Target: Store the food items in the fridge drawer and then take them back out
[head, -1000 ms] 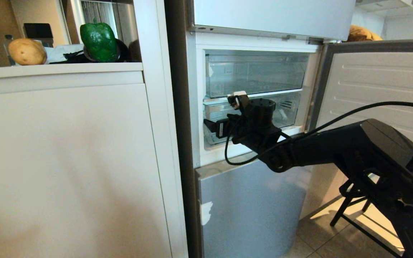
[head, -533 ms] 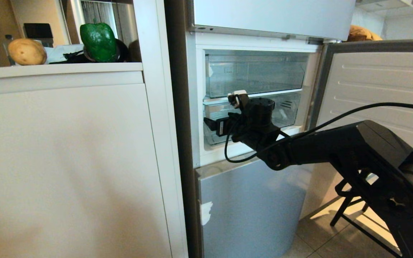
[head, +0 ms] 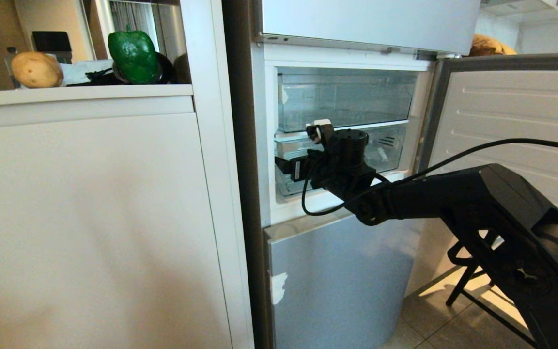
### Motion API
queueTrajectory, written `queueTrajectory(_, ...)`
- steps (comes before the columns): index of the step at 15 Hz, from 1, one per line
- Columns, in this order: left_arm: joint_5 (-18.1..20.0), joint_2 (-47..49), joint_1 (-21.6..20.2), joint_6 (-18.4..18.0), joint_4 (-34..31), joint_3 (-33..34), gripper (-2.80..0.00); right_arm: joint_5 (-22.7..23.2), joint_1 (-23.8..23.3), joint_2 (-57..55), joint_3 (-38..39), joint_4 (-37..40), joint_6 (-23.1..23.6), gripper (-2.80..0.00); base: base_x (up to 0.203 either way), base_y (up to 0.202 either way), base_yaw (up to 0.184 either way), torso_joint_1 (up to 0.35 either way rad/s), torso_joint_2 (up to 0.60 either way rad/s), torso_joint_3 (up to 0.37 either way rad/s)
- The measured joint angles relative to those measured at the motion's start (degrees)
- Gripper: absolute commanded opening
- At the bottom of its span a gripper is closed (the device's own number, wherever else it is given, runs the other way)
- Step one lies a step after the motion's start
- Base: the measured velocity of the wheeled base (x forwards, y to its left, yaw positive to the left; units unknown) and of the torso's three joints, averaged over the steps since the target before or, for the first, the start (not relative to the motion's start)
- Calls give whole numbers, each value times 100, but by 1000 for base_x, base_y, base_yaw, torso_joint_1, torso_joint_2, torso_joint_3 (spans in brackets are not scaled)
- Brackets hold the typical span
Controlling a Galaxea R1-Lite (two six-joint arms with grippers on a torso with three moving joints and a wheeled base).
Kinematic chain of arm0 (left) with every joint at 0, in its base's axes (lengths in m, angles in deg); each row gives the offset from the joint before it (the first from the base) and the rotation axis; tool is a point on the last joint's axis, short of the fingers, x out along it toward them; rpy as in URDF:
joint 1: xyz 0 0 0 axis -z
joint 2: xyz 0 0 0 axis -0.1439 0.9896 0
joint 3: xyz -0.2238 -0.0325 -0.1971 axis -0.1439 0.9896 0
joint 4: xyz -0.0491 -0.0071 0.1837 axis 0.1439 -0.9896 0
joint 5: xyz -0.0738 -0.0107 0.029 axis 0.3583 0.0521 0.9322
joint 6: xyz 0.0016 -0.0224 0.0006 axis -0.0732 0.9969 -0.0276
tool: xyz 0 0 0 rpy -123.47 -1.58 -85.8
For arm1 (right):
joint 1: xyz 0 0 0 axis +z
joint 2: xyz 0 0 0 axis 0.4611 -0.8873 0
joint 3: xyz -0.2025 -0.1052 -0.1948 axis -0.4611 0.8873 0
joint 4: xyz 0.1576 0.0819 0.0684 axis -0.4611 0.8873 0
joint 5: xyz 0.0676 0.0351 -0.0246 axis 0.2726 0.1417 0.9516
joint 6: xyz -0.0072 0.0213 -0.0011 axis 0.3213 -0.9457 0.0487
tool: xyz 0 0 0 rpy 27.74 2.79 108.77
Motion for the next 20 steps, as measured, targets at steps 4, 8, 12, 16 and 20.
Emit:
queueTrajectory(4, 0, 0, 0, -1, 1, 0, -280, 0, 2, -15, 20, -13, 11, 0, 0, 0, 0, 0, 0, 0)
queueTrajectory(8, 0, 0, 0, 0, 0, 0, -280, -2, 7, -16, 41, -14, 35, -280, 0, 0, 0, 0, 0, 0)
queueTrajectory(12, 0, 0, 0, -1, -1, 0, -280, -7, 26, -13, 72, -23, 44, -280, 0, 0, 0, 0, 0, 0)
queueTrajectory(16, 0, 0, 0, 1, 1, 0, -280, -39, 148, 9, 130, -14, 58, -280, 0, 0, 0, 0, 0, 0)
queueTrajectory(20, 0, -2, 4, -1, -1, 0, -280, -51, 212, 12, 130, -11, 58, -280, 0, 0, 0, 0, 0, 0)
